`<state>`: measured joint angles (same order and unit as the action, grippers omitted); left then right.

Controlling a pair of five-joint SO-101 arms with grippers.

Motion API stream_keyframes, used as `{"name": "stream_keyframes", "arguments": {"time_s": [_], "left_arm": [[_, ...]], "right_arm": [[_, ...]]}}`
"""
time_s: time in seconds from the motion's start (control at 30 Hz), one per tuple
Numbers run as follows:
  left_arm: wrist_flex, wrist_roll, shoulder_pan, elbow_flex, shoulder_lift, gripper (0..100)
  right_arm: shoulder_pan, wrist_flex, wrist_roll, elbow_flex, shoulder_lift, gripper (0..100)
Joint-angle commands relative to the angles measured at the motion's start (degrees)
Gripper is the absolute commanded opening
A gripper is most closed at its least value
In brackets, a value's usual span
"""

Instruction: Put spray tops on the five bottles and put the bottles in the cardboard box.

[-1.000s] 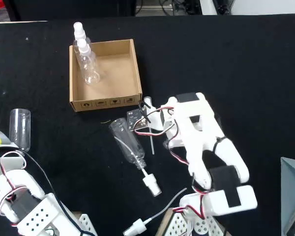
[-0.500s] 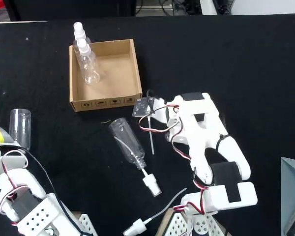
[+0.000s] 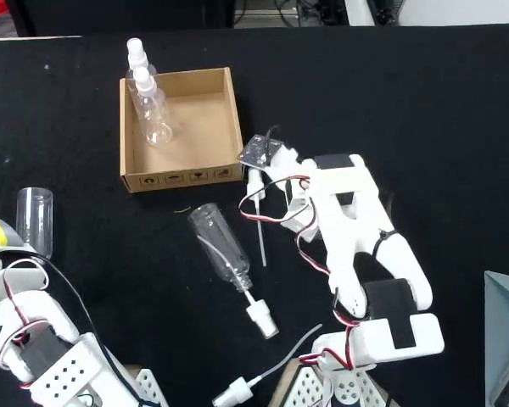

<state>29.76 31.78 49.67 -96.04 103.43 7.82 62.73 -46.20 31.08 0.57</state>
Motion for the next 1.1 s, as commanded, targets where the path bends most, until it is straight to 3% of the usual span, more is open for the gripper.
{"name": "stream_keyframes", "arguments": {"time_s": [0.0, 0.27, 0.43, 0.8, 1.07], "left_arm": [[0.2, -0.5, -0.7, -1.5, 0.8, 18], [0.2, -0.5, -0.7, -1.5, 0.8, 18], [0.2, -0.5, -0.7, -1.5, 0.8, 18], [0.2, -0.5, -0.7, -1.5, 0.8, 18], [0.2, -0.5, -0.8, -1.5, 0.8, 18]], "right_arm": [[1.1, -0.9, 1.1, -3.8, -0.2, 23.4], [1.0, -0.4, -5.5, -3.6, -0.2, 23.8], [0.9, 3.3, -10.5, -3.8, -0.2, 34.3], [-3.3, 6.8, -28.3, -3.8, -0.2, 35.0], [-5.9, 6.8, -30.7, -3.7, -0.1, 35.0]]}}
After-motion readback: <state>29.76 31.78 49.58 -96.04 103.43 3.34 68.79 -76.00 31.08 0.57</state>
